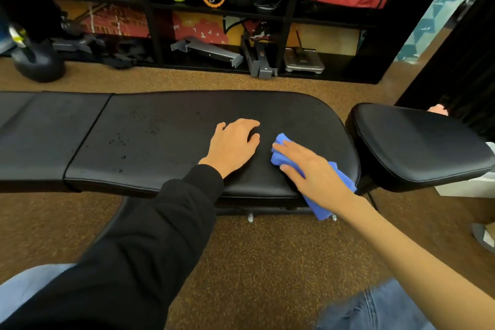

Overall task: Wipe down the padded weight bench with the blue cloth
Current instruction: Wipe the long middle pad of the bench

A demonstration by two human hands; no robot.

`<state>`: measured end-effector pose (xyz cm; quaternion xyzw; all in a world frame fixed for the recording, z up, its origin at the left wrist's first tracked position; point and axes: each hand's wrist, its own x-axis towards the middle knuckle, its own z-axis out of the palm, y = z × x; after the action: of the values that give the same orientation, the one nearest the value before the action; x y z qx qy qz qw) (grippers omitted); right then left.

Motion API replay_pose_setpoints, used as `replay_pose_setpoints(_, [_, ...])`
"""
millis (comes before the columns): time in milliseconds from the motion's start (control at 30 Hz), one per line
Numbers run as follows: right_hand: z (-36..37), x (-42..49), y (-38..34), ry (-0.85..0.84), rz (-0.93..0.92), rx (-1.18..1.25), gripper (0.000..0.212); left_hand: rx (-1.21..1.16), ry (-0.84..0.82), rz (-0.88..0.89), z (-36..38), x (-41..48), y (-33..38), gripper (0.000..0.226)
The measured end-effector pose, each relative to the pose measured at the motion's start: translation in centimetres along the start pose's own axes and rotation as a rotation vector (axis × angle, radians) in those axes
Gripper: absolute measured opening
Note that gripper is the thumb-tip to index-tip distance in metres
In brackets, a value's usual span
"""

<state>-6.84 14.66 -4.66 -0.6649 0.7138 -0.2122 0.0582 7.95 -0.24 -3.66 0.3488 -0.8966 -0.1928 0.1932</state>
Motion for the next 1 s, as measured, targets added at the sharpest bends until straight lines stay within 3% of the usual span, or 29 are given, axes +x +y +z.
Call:
replay_pose_setpoints(233, [-2.8, 1.5, 6.3, 0.151, 0.189, -0.060, 0.041, 0.143, -0.025, -0.014, 1.3, 1.5, -1.2, 0.046])
replay_pose_setpoints(567, [-3.6, 9.6, 11.0, 0.216, 0.512, 0.015, 0.043, 0.157, 0.037, 0.002, 2.1, 1.4, -1.7, 0.045])
replay_pose_setpoints(867, [-2.9, 3.4, 7.7, 0.181, 0.286, -0.024, 0.044, 0.144, 0.035, -0.006, 2.2, 1.3, -2.0, 0.046])
replay_pose_setpoints(1000, [-3.8, 4.3, 9.3, 0.197, 0.333, 0.058, 0.046, 0.152, 0.036, -0.005, 2.3, 1.3, -2.0, 0.046])
